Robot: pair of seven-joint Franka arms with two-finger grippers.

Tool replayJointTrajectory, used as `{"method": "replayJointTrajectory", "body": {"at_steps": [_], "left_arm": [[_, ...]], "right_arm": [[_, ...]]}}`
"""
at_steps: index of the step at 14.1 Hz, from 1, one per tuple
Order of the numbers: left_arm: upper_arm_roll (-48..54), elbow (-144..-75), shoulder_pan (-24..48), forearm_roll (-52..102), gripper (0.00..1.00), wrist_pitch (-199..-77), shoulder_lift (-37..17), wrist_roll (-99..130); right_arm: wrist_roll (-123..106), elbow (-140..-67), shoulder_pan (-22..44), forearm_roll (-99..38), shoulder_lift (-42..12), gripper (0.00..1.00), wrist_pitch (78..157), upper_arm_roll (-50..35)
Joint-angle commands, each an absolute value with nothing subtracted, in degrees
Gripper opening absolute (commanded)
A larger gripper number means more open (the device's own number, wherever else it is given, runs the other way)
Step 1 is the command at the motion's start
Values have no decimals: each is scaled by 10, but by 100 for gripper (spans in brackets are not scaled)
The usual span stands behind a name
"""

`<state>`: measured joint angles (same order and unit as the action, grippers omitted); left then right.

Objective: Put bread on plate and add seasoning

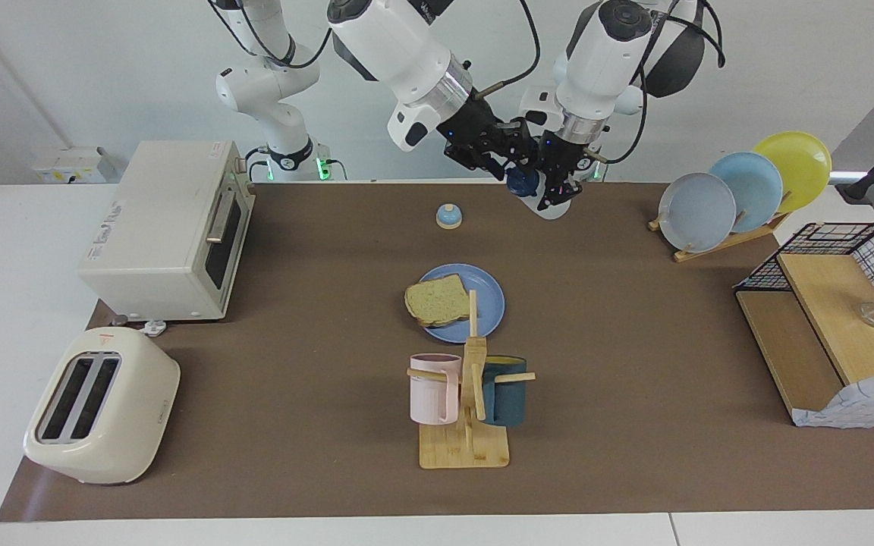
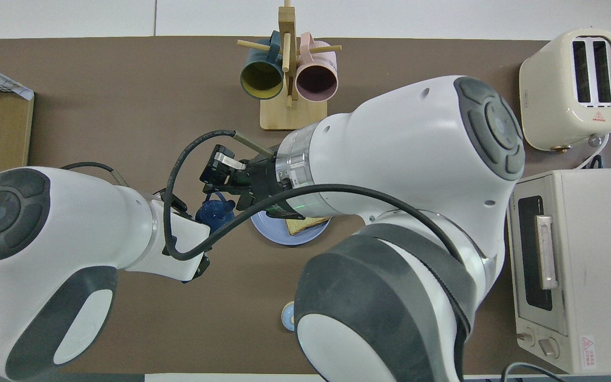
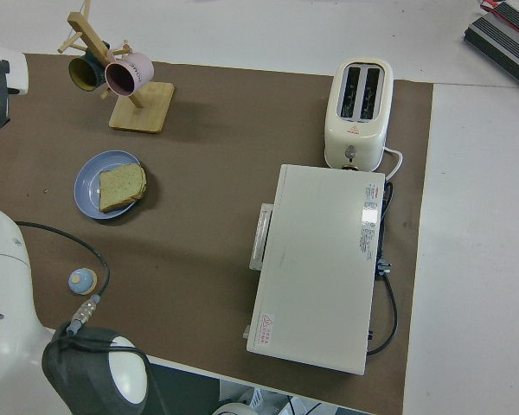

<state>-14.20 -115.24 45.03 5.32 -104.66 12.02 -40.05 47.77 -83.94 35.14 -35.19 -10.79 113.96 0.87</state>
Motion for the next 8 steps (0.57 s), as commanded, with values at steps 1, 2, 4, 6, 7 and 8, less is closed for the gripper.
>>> {"method": "replayJointTrajectory", "body": {"at_steps": [1, 2, 4, 6, 7, 8], "left_arm": [[-148, -1170, 458, 60, 0, -1049, 141, -413], [-148, -1170, 458, 60, 0, -1049, 141, -413], [-148, -1170, 458, 60, 0, -1049, 141, -414], [-148, -1170, 458, 60, 0, -1049, 141, -414], [-148, -1170, 458, 60, 0, -1049, 141, -414], [-148, -1170, 458, 60, 0, -1049, 141, -414]], "right_arm": [[489, -827, 350, -330, -118, 45, 1128, 5], [489, -827, 350, -329, -118, 44, 1128, 6], [489, -828, 352, -329, -118, 42, 1130, 5], [489, -828, 352, -330, -118, 40, 1129, 5], [489, -828, 352, -329, -118, 38, 1128, 5], [490, -828, 352, -330, -118, 36, 1128, 5]]}}
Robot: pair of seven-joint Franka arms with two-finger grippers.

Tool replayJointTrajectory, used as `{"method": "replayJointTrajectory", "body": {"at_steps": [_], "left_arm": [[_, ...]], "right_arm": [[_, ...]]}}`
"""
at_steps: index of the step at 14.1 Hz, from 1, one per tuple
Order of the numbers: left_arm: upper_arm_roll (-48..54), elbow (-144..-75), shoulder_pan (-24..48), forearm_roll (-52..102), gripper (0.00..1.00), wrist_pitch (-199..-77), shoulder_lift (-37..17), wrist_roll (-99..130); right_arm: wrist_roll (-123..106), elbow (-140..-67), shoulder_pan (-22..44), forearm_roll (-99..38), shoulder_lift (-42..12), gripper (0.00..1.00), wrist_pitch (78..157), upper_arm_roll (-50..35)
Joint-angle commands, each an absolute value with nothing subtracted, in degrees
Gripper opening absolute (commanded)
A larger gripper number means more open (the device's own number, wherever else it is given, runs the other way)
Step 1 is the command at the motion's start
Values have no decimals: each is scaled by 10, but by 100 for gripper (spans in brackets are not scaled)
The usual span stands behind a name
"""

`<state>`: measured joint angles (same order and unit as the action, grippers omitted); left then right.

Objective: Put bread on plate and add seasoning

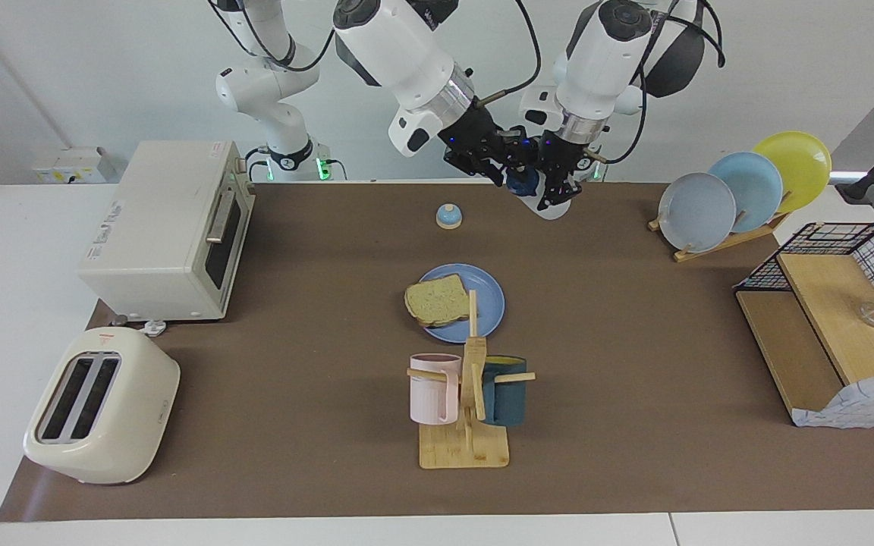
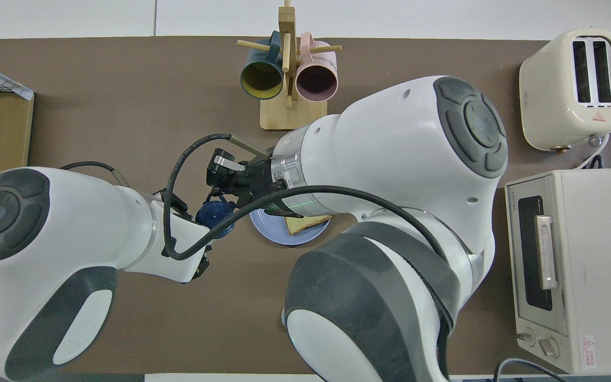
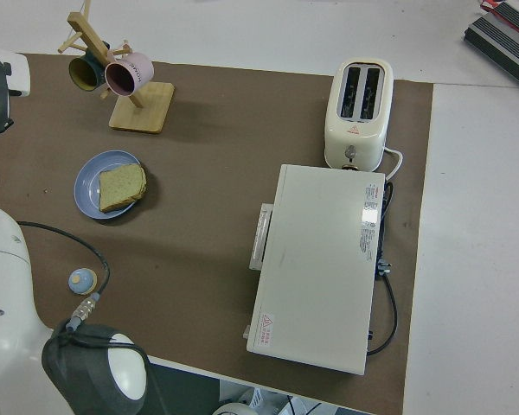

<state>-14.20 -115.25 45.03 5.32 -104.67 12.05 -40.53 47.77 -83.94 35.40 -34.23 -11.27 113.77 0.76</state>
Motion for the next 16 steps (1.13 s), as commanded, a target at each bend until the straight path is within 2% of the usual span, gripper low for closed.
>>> {"method": "replayJointTrajectory", "body": {"at_steps": [1, 11, 16], "left_arm": [[-148, -1170, 457, 61, 0, -1049, 141, -414], [-148, -1170, 457, 62, 0, -1050, 141, -414], [-148, -1170, 457, 63, 0, -1050, 141, -413]], "right_arm": [[493, -828, 354, -330, -117, 35, 1128, 5], [497, -819, 354, -330, -116, 32, 1105, 5], [497, -819, 352, -332, -117, 21, 1104, 5]]}}
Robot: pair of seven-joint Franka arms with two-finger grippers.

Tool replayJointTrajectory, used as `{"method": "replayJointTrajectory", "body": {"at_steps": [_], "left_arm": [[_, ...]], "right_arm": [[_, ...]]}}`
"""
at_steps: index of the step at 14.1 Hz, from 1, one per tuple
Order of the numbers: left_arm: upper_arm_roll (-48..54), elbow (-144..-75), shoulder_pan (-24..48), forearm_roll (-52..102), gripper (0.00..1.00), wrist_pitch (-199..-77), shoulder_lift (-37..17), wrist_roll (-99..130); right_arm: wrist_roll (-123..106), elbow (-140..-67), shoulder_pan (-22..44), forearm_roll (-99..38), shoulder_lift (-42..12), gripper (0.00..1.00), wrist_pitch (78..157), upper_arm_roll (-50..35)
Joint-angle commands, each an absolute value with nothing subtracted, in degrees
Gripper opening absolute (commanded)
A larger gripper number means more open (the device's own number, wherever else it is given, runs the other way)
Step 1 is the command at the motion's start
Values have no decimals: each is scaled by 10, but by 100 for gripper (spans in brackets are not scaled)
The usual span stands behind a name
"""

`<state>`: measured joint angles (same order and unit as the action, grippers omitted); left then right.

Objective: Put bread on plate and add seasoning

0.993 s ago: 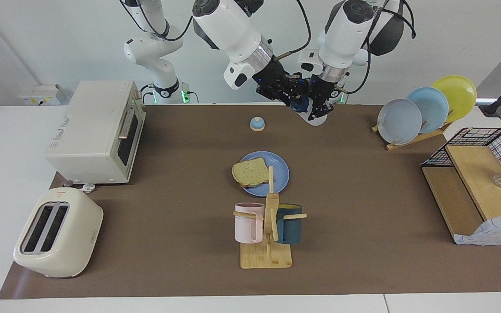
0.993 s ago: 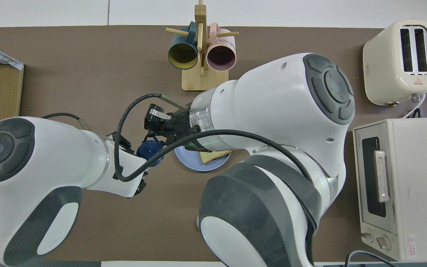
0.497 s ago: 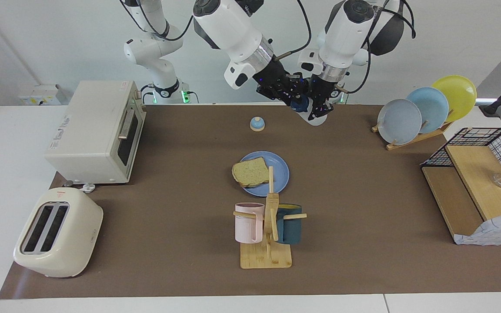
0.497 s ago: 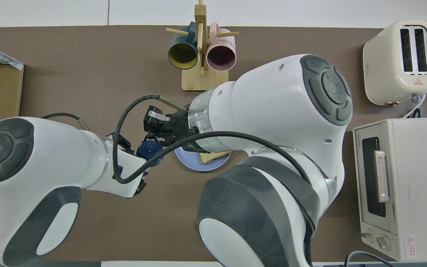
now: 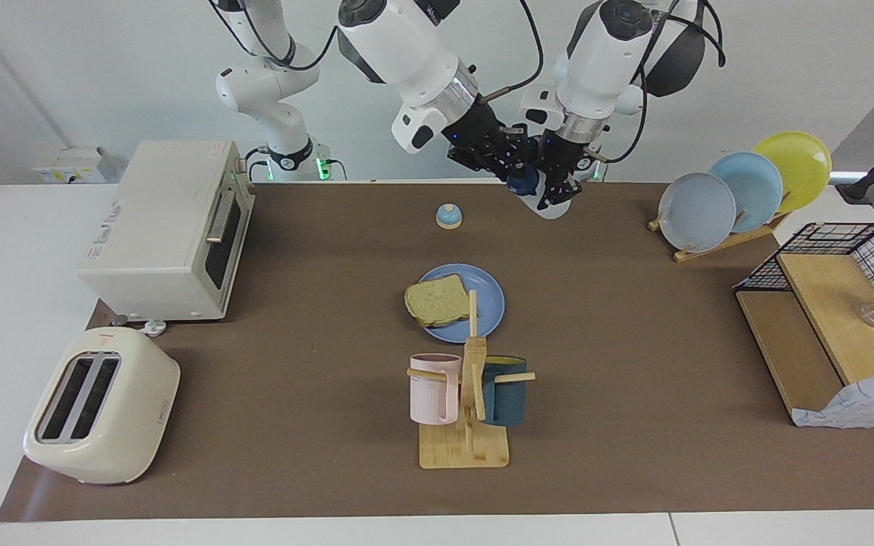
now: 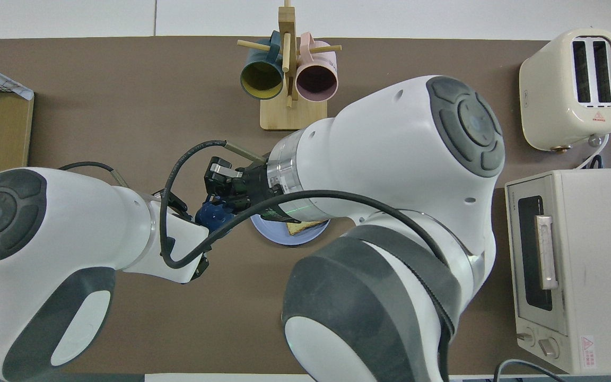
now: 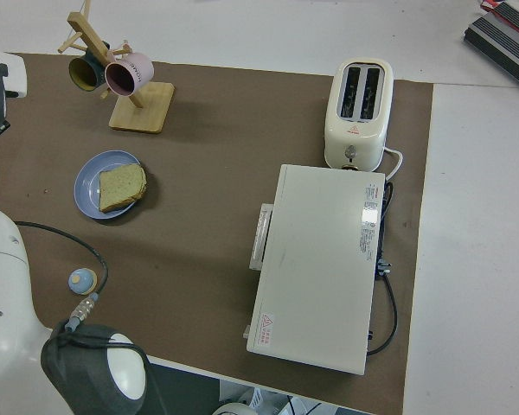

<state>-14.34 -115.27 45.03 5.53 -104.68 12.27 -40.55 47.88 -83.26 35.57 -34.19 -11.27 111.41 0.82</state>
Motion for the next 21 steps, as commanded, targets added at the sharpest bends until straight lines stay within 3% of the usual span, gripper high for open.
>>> {"method": "replayJointTrajectory", "body": {"at_steps": [1, 5, 13, 21], "left_arm": [[-148, -1170, 456, 63, 0, -1050, 142, -414], [-149, -1170, 456, 64, 0, -1050, 141, -414], [-149, -1170, 457, 64, 0, -1049, 141, -413], [-149, -1172, 457, 64, 0, -1047, 143, -416]], "right_arm": [[497, -819, 351, -332, -117, 18, 1104, 5], [505, -820, 347, -345, -118, 0, 1111, 5], [556, -830, 326, -424, -120, 0, 1171, 6], [578, -866, 318, -496, -112, 0, 1284, 6]]}}
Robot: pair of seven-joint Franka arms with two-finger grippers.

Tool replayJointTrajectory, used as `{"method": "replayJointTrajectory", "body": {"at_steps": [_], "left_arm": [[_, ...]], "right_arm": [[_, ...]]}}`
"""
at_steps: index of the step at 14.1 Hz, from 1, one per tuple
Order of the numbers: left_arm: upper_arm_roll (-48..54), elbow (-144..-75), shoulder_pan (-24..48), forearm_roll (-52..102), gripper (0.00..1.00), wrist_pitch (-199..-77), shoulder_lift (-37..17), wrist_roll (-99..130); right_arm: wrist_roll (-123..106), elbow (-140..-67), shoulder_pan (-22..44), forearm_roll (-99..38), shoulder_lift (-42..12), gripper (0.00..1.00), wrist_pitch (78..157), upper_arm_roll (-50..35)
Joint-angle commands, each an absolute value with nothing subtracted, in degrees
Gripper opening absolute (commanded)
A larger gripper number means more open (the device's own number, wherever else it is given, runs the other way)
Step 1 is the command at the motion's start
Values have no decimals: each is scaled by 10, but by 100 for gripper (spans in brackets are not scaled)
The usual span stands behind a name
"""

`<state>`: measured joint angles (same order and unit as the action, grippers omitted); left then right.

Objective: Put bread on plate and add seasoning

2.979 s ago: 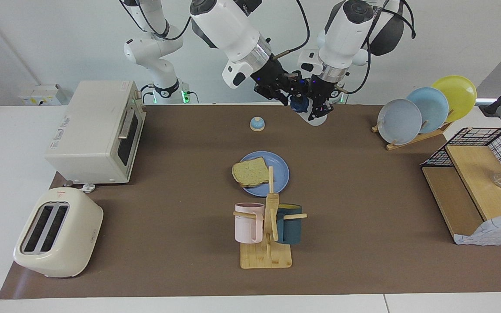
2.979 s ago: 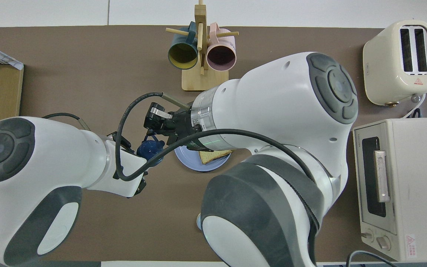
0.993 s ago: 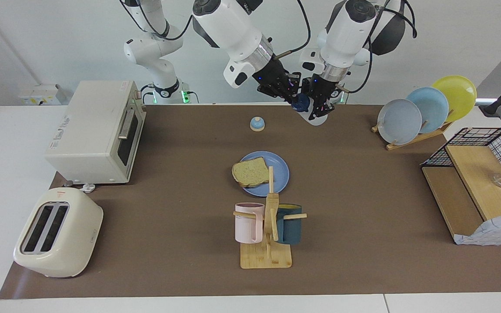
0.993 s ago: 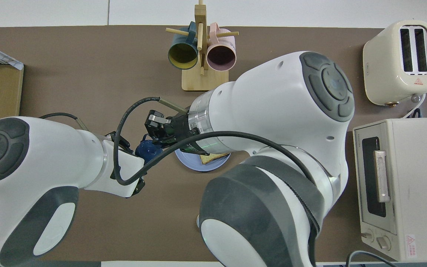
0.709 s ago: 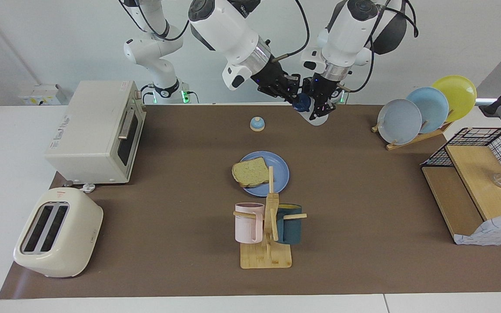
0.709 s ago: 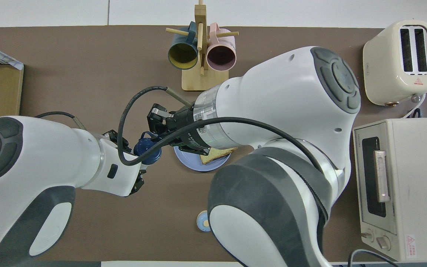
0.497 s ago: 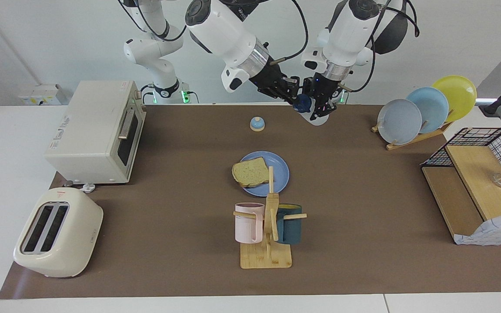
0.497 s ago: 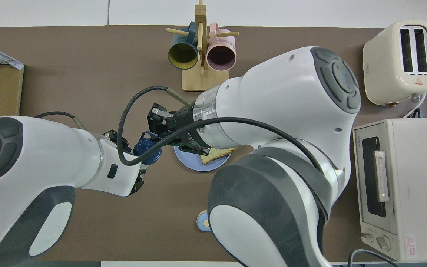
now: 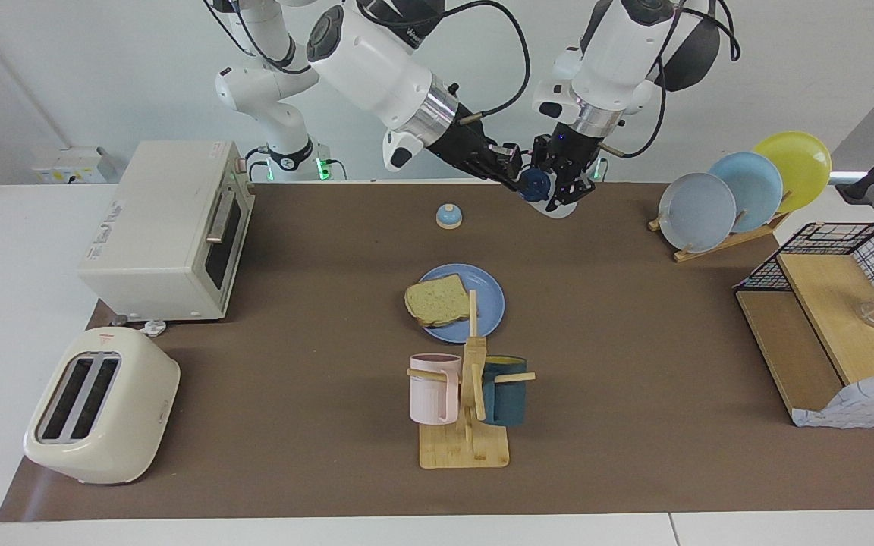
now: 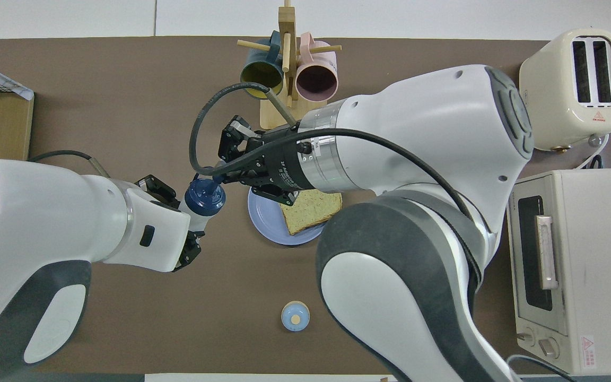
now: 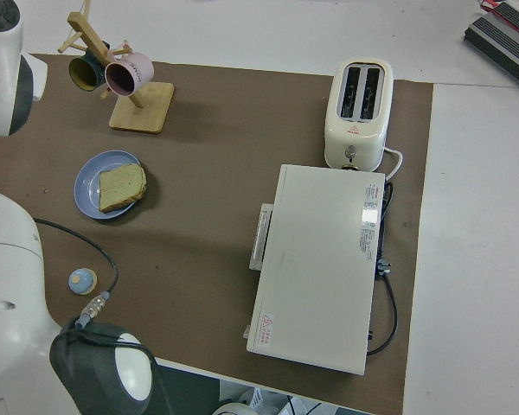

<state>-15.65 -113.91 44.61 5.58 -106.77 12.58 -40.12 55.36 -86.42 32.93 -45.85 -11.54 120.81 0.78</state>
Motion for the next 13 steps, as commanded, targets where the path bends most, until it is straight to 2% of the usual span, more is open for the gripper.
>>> {"method": "replayJointTrajectory", "body": {"at_steps": [1, 9, 10, 12, 13], "left_arm": [[-149, -1172, 457, 64, 0, -1047, 144, -418], [-149, -1174, 456, 64, 0, -1046, 144, -418], [-149, -1174, 456, 64, 0, -1046, 144, -418], [-149, -1174, 456, 64, 0, -1046, 144, -417], [-149, -1174, 456, 64, 0, -1046, 144, -417]], "right_arm": [[585, -870, 319, -508, -112, 0, 1309, 7], [550, -902, 322, -505, -98, 0, 1310, 8], [534, -908, 323, -503, -94, 7, 1302, 9], [486, -914, 323, -435, -90, 50, 1270, 9], [482, -908, 323, -399, -90, 50, 1247, 7]]}}
